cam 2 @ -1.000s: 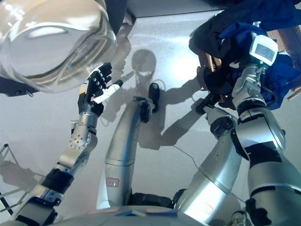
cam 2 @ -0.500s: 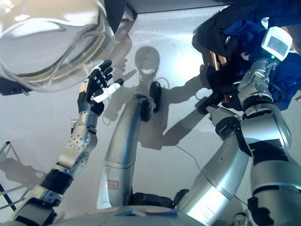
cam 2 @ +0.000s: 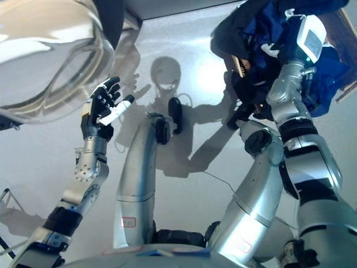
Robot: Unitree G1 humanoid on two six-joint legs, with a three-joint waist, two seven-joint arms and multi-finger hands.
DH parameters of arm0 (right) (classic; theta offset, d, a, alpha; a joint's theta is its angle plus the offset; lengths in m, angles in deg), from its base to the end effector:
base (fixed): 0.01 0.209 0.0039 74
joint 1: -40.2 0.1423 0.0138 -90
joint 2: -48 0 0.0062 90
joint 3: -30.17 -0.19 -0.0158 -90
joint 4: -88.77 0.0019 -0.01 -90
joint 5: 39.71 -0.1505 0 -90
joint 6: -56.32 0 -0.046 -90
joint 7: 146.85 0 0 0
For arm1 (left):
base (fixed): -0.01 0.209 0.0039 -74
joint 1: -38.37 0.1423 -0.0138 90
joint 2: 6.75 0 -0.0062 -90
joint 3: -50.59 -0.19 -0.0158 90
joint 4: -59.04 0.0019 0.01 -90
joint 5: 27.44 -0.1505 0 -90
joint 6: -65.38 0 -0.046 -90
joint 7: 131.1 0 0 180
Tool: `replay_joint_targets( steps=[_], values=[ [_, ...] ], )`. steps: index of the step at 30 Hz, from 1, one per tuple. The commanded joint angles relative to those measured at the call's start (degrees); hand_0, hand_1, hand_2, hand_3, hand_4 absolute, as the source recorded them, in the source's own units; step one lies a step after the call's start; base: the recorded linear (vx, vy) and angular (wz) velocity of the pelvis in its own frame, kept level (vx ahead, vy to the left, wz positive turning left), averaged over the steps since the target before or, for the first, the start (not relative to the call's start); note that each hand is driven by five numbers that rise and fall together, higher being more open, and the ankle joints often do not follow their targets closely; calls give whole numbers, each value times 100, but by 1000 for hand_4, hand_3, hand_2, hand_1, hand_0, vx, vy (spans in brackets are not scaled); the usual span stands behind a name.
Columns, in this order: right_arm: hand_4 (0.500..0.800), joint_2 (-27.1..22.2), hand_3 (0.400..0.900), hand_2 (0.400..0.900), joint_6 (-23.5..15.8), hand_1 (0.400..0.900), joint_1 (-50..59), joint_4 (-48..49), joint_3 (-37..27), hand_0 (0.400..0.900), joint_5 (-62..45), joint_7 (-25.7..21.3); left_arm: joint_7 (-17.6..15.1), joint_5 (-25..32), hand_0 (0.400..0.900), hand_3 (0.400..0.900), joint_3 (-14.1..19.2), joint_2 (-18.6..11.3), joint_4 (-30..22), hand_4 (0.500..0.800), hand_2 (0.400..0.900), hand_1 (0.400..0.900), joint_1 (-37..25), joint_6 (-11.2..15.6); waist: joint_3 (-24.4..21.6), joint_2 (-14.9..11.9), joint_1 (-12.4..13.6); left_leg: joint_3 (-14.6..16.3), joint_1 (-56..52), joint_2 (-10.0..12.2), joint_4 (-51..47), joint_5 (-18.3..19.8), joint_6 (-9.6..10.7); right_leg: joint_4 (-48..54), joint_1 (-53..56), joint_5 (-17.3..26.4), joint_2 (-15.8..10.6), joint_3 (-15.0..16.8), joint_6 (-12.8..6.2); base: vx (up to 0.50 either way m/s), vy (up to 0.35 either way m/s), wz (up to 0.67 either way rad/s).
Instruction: Put the clothes in the basket into the washing machine.
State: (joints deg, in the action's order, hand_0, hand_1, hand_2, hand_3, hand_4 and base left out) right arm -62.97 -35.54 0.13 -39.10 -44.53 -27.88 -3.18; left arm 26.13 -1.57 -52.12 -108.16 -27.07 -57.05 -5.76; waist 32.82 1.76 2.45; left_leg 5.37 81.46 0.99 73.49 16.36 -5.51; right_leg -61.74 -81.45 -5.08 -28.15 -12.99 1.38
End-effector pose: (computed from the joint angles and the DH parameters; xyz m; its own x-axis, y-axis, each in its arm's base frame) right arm 0.3543 -0.2371 0.1882 0.7193 -0.3154 0.6190 0.6787 0.5093 -0.5291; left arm 0.2297 0.1987 0.0626 0.9480 0.1994 0.2482 -0.1894 0.9798 -0.0640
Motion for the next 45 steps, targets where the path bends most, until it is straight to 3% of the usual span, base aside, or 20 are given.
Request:
replay_joint_targets(
  steps=[1,6,11,21,25,29,32,39,45],
  values=[
    [500,-137,400,400,-290,400,-942,1122,-599,400,113,-597,-356,21,900,900,541,198,-443,800,900,900,645,393,-800,-26,-244,-403,2,-205,-945,-427,372,-403,-344,-362,108,-268,-539,15,4,-6],
    [500,318,400,400,-591,400,-1989,2678,-1340,400,-24,-675,-436,1,900,900,581,218,-428,800,900,900,825,341,-841,-85,-331,-443,-6,-202,-923,-402,348,-394,-258,-421,133,-350,-547,0,0,0],
    [500,1055,400,400,-1345,400,-2345,3485,-1389,400,-1229,-321,-393,92,900,900,466,203,-421,800,900,900,924,272,-961,-108,-292,-440,-66,-188,-1023,-408,338,-300,-136,-464,137,-451,-540,20,-10,3],
    [500,2250,400,400,-2458,400,-867,2884,-943,400,-4393,634,-215,500,900,900,321,330,-108,800,900,900,629,236,-1215,-75,-48,-482,-364,-205,-1291,-421,375,-102,213,-516,187,-626,-533,25,-15,8],
    [500,2533,400,400,-2629,400,-266,2469,-888,400,-5347,1067,-109,633,900,900,305,355,27,800,900,900,542,212,-1275,-69,44,-516,-553,-218,-1509,-467,402,72,445,-505,204,-750,-568,16,-25,12],
    [500,2538,400,400,-2656,400,593,1694,-1108,400,-5551,969,-10,734,900,900,249,354,112,800,900,900,495,282,-1350,-45,158,-533,-689,-252,-1699,-520,434,225,626,-518,200,-861,-599,13,-35,13],
    [500,2415,400,400,-2640,400,1459,454,-1329,400,-5908,960,95,798,900,900,153,313,155,800,900,900,443,339,-1380,-23,296,-559,-722,-299,-1779,-554,439,236,658,-553,190,-884,-606,15,-26,13],
    [500,1600,400,400,-2157,400,3063,-2544,-1454,400,-6369,858,333,758,900,900,-170,92,284,800,900,900,256,378,-1433,122,704,-620,-747,-392,-1797,-566,449,139,639,-627,66,-853,-644,25,-30,17],
    [500,950,400,400,-1828,400,3277,-3202,-1296,400,-6434,1046,556,580,900,900,-325,-84,212,800,900,900,160,370,-1419,244,1027,-663,-709,-464,-1732,-584,443,-11,590,-679,-89,-846,-687,22,-50,20]
  ],
)
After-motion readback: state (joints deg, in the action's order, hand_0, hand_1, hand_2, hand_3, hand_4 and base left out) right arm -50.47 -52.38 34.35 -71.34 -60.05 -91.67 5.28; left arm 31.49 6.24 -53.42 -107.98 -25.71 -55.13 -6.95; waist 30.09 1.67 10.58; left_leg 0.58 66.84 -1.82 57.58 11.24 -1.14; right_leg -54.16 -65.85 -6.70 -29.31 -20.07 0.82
